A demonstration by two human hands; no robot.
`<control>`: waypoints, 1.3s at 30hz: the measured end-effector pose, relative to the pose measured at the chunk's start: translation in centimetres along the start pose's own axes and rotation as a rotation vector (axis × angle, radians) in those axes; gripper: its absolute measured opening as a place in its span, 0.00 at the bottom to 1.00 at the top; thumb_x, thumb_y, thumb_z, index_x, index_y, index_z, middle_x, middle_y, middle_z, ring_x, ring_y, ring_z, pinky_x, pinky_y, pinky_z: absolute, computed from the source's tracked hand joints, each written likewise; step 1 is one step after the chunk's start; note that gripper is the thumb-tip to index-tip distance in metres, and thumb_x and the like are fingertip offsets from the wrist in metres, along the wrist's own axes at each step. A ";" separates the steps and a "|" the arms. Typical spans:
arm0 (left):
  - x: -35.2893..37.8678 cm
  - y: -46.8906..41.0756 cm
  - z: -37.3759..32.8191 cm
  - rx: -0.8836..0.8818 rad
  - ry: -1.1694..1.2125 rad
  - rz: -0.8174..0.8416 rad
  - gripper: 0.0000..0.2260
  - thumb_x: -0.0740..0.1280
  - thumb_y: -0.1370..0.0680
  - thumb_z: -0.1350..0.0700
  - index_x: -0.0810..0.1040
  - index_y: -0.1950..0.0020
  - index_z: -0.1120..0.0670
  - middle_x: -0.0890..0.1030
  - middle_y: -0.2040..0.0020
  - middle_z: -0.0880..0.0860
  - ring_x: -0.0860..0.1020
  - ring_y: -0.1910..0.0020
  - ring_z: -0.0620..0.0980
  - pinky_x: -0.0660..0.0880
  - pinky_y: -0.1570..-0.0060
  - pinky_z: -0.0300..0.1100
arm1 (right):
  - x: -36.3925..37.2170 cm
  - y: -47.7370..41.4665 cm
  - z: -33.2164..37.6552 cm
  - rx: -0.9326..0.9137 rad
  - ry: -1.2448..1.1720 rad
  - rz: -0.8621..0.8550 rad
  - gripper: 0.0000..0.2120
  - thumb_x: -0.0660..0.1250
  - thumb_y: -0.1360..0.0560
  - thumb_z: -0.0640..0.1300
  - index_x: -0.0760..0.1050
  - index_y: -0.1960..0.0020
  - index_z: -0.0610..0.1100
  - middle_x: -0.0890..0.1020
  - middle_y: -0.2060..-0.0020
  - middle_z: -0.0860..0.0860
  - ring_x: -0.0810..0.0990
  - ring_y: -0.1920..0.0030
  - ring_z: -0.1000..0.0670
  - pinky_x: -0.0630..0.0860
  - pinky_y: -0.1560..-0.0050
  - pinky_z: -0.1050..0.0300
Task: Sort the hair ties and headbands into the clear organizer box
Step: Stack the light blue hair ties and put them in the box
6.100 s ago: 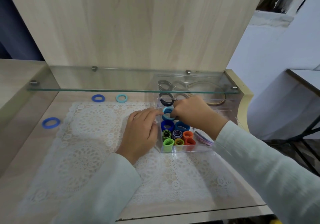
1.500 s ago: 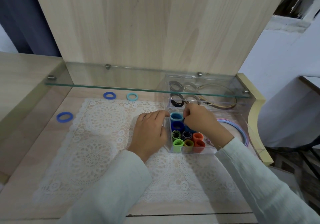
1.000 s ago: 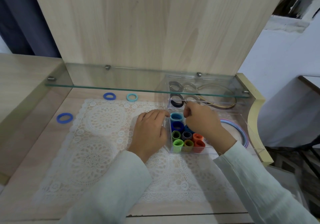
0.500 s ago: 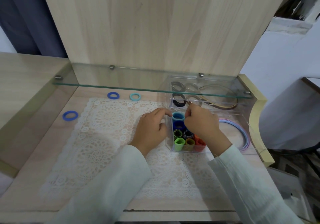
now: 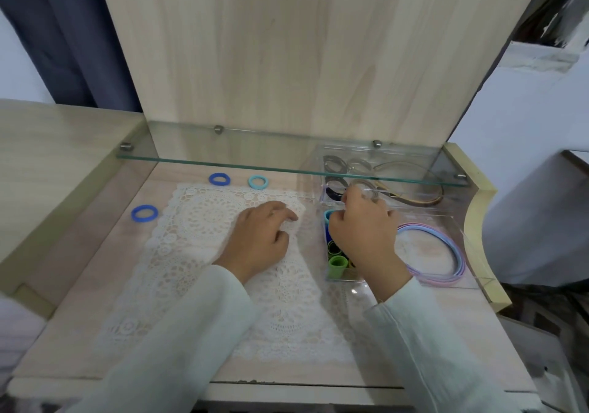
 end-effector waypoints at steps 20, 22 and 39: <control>-4.5 5.6 10.2 -0.436 -0.405 -0.001 0.26 0.48 0.19 0.39 0.54 0.20 0.41 0.49 0.19 0.54 0.48 0.20 0.56 0.44 0.24 0.57 | 9.2 3.3 11.0 -0.328 -0.015 0.191 0.28 0.52 0.19 0.52 0.52 0.23 0.43 0.55 0.23 0.44 0.49 0.23 0.42 0.50 0.25 0.47; -4.4 5.7 10.3 -0.449 -0.409 0.012 0.27 0.46 0.20 0.38 0.53 0.20 0.41 0.48 0.19 0.54 0.48 0.20 0.56 0.44 0.24 0.57 | 10.2 3.4 11.2 -0.321 -0.020 0.217 0.29 0.50 0.19 0.54 0.51 0.22 0.43 0.52 0.22 0.44 0.47 0.23 0.42 0.46 0.25 0.46; -7.4 5.9 12.3 -0.578 -0.410 -0.223 0.30 0.51 0.24 0.41 0.73 0.28 0.55 0.68 0.27 0.67 0.65 0.30 0.72 0.60 0.32 0.66 | 12.1 1.9 11.2 -0.325 -0.025 0.258 0.29 0.43 0.19 0.58 0.44 0.21 0.49 0.45 0.22 0.47 0.40 0.23 0.42 0.37 0.25 0.42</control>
Point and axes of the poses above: each hand's wrist, its own y-axis away from the middle knuckle, its own x-axis out of the palm, z = x × y, the point moved 9 cm from there along -y, towards the middle knuckle
